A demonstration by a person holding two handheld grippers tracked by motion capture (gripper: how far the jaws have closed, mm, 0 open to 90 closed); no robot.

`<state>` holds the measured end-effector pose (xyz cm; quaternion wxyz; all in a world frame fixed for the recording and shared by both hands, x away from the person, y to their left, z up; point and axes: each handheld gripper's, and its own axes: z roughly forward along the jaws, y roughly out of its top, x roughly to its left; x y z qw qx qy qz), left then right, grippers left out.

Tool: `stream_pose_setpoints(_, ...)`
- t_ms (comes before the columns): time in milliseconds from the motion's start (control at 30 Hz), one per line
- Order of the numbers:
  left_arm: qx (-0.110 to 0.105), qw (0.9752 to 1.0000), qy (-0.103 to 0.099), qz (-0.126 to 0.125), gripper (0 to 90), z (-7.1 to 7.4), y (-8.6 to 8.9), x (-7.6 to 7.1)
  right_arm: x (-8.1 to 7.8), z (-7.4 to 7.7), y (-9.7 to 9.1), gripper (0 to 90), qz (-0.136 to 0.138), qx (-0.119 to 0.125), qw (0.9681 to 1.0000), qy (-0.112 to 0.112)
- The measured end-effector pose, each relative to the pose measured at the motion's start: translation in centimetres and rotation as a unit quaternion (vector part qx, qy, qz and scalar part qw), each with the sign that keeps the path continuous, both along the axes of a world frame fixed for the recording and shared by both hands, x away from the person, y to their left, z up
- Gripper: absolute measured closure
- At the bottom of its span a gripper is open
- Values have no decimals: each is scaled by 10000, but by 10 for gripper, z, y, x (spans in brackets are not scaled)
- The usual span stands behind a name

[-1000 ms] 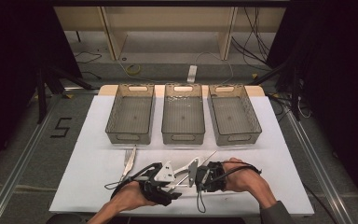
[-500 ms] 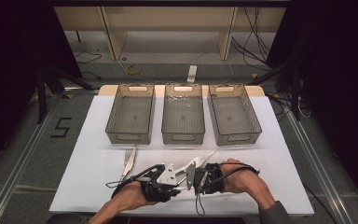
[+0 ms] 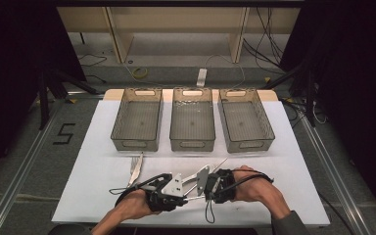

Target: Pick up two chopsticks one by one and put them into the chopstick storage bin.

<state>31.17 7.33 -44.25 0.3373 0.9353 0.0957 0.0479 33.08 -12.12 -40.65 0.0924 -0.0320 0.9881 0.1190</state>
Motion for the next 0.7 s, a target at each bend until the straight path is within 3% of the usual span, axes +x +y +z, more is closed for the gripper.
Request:
stream_pose_setpoints(100, -34, 9999, -30, 139, 836, 1, 4, 3, 1, 6, -10, 581, -268, 334, 9990, -133)
stream_pose_setpoints(167, -55, 9996, -62, 271, 837, 3, 9, 5, 3, 10, -18, 513, -447, 613, 9971, -90)
stream_pose_setpoints(267, -159, 9986, -44, 508, 836, 6, 17, 10, 4, 10, -27, 448, -792, 956, 9921, -199)
stream_pose_setpoints(367, -234, 9965, 3, 797, 836, 6, 26, 18, 5, 9, -33, 419, -1123, 1300, 9844, -370)
stream_pose_setpoints(433, -252, 9950, -3, 967, 837, 7, 32, 22, 6, 9, -36, 403, -1384, 1679, 9752, -408)
stream_pose_setpoints(500, -354, 9926, 39, 1158, 836, 9, 37, 24, 6, 7, -42, 392, -1719, 2060, 9624, -432)
stream_pose_setpoints(533, -400, 9915, 58, 1236, 836, 10, 39, 25, 6, 5, -46, 388, -1908, 2285, 9537, -426)
stream_pose_setpoints(633, -543, 9883, 77, 1423, 836, 14, 46, 28, 6, -3, -62, 373, -2514, 2999, 9196, -340)
stream_pose_setpoints(700, -636, 9860, 91, 1539, 837, 16, 51, 30, 5, -9, -73, 357, -2808, 3272, 9019, -248)
